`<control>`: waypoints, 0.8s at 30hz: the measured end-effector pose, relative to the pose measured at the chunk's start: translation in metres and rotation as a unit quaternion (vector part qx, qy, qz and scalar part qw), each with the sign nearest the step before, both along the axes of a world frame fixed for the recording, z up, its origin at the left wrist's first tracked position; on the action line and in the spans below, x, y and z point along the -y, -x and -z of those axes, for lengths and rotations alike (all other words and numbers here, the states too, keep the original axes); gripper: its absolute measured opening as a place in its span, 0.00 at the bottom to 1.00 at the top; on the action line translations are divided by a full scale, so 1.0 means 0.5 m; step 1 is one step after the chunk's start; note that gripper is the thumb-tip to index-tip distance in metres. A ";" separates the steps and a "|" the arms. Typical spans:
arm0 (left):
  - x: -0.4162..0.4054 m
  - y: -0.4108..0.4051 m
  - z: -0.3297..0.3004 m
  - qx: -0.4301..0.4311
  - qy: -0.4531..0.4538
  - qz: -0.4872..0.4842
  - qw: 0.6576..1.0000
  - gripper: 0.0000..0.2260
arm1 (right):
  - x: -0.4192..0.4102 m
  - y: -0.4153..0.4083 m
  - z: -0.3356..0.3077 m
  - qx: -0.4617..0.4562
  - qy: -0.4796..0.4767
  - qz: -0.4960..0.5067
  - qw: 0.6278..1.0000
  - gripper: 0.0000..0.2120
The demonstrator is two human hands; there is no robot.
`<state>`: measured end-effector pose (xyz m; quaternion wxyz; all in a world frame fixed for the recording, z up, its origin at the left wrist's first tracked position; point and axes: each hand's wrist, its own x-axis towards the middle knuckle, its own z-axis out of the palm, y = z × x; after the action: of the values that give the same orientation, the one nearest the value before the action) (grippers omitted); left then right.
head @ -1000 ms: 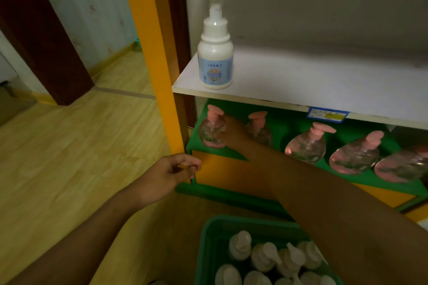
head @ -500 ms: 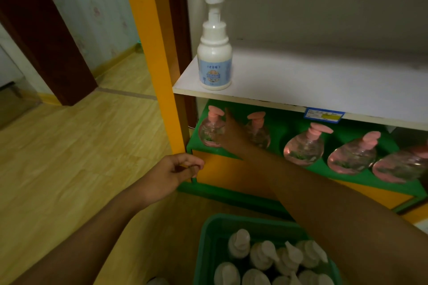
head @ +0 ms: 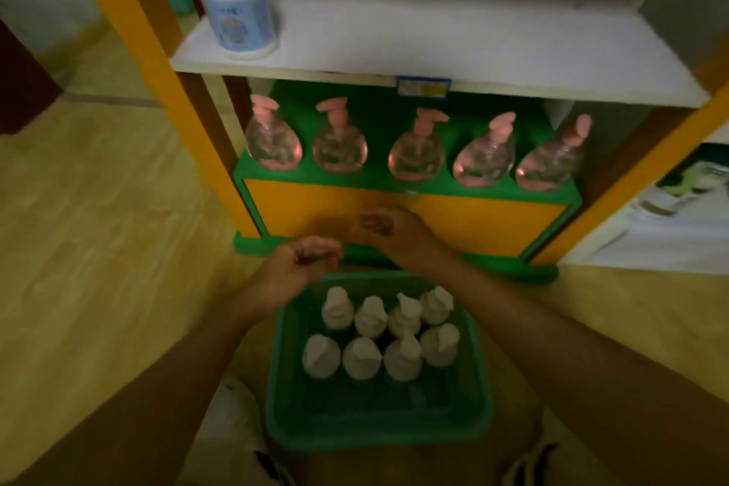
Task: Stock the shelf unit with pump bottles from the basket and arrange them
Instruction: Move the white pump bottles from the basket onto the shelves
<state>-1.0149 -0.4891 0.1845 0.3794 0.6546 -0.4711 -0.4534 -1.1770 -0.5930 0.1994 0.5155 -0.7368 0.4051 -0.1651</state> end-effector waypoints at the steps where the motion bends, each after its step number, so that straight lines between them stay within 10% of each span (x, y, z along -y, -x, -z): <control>1: 0.005 0.026 0.019 0.005 -0.004 0.013 1.000 0.11 | -0.003 0.035 0.026 -0.021 -0.003 0.004 1.000 0.15; 10: 0.002 0.209 0.261 0.231 -0.160 0.224 0.933 0.22 | -0.051 0.287 0.238 -0.229 -0.020 -0.011 0.973 0.13; 16: -0.002 0.268 0.313 0.371 -0.166 0.203 0.891 0.28 | -0.066 0.325 0.275 -0.221 -0.059 -0.061 0.972 0.26; 24: 0.009 0.291 0.336 0.415 -0.164 0.164 0.880 0.20 | -0.052 0.296 0.308 -0.278 -0.112 -0.034 0.953 0.16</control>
<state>-1.1606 -0.4935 0.0167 -0.0432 0.7490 -0.6049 -0.2668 -1.3249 -0.5670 0.0454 0.4671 -0.7043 0.5230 0.1103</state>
